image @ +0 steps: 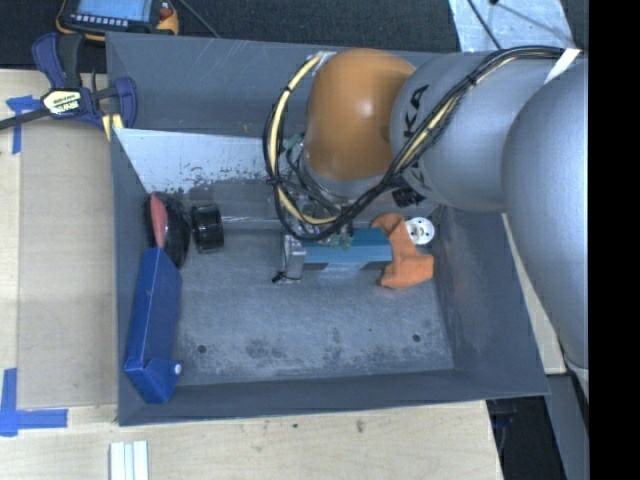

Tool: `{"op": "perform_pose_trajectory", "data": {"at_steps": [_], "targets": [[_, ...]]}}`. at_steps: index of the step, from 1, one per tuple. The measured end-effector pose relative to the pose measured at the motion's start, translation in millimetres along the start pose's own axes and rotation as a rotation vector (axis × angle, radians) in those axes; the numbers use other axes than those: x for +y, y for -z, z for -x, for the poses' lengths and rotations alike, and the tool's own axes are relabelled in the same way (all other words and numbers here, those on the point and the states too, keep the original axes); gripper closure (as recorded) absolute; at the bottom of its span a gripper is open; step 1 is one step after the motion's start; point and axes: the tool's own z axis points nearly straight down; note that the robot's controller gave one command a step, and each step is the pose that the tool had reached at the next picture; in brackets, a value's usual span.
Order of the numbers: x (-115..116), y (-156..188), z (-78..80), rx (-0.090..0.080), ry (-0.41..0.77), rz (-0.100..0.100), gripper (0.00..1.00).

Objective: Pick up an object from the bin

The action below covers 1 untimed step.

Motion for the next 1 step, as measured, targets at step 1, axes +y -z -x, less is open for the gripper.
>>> {"op": "perform_pose_trajectory", "data": {"at_steps": [1], "targets": [[-0.5,5.2,1.8,-0.008,-0.002,0.001,0.0]]}}
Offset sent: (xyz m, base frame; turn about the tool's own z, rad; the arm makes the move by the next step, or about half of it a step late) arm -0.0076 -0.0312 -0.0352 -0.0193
